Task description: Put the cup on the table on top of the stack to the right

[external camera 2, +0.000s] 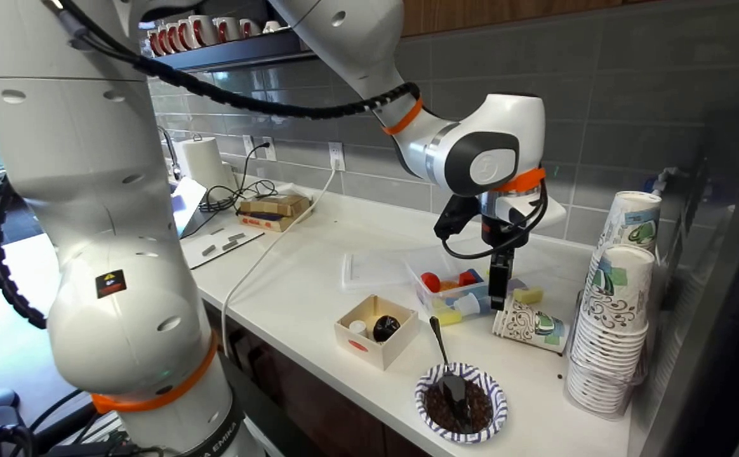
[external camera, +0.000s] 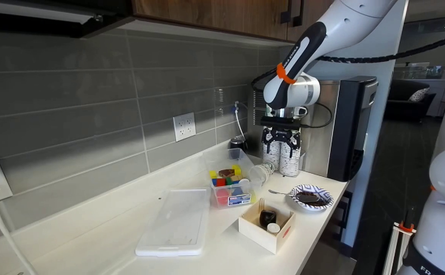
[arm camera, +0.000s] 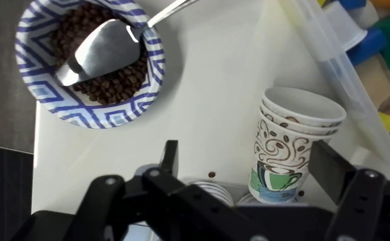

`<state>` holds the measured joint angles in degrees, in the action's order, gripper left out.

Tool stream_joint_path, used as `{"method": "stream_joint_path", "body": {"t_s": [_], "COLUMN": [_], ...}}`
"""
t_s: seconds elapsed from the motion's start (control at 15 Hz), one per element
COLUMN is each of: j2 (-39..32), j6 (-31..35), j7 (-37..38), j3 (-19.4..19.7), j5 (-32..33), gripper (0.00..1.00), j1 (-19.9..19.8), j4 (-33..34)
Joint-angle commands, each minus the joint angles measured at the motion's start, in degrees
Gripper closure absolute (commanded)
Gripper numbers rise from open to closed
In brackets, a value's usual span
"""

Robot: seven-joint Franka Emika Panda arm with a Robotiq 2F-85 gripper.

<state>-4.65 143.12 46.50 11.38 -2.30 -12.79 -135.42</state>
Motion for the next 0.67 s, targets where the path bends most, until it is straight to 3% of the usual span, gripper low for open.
{"method": "stream_joint_path", "body": {"t_s": [0.0, 0.33, 0.6], "j2": [-5.72, -12.86, -17.83], "j6": [7.4, 18.34, 22.09], "j7": [7.19, 20.97, 33.55], "j3": [1.13, 4.1, 9.1], "j5": [-3.64, -3.16, -2.69], "gripper": [0.0, 0.0, 0.0], "j1": [0.96, 3.96, 9.48], "j4": [2.91, 4.93, 6.91]}}
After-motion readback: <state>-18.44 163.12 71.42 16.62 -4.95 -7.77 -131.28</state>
